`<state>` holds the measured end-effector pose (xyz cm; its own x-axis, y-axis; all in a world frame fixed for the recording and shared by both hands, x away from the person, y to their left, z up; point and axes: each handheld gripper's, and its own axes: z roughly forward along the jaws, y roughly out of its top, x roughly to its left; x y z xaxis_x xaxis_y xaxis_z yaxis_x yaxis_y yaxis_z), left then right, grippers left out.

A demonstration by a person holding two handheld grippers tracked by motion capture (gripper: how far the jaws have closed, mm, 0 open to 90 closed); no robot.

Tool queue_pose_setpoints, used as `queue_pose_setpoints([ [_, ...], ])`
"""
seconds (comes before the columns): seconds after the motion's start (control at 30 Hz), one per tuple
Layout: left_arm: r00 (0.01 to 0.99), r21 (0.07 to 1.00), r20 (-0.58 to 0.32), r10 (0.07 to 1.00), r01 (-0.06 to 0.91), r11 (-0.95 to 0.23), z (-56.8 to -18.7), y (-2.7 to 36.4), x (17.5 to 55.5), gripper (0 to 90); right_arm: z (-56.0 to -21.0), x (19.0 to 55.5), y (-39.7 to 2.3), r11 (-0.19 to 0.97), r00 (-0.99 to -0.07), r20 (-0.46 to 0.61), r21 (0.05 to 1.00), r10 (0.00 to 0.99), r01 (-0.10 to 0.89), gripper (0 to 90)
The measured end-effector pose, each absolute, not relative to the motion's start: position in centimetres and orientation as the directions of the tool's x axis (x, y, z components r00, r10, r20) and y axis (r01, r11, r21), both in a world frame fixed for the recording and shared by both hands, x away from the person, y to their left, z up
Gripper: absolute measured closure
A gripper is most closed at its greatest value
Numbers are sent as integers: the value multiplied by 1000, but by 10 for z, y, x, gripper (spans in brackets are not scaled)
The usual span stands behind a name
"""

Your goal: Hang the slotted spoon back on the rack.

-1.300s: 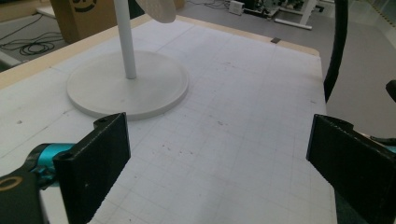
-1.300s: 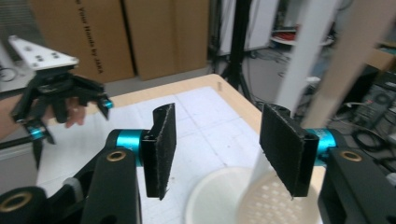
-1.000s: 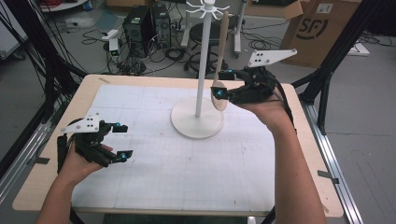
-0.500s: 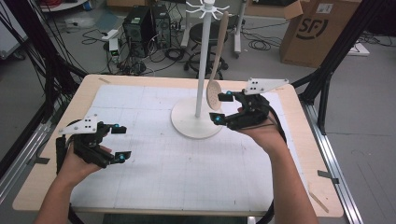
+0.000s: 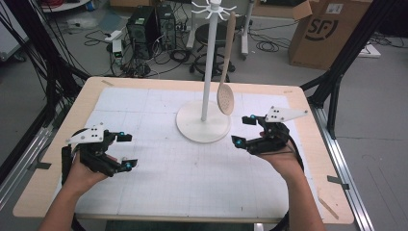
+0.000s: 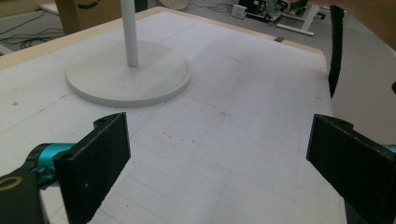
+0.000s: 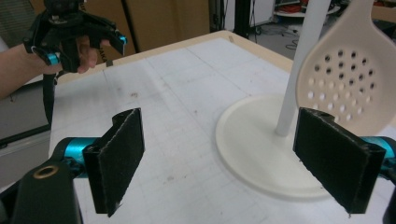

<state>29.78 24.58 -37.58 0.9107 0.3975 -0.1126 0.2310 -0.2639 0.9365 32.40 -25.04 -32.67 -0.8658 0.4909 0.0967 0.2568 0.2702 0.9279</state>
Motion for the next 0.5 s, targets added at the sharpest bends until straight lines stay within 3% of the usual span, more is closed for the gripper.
queue_pose_setpoints([
  [0.5, 911, 942, -123, 393, 232, -243, -382, 249, 292, 69, -376, 297, -272, 269, -839, 111, 918, 533, 292, 144],
])
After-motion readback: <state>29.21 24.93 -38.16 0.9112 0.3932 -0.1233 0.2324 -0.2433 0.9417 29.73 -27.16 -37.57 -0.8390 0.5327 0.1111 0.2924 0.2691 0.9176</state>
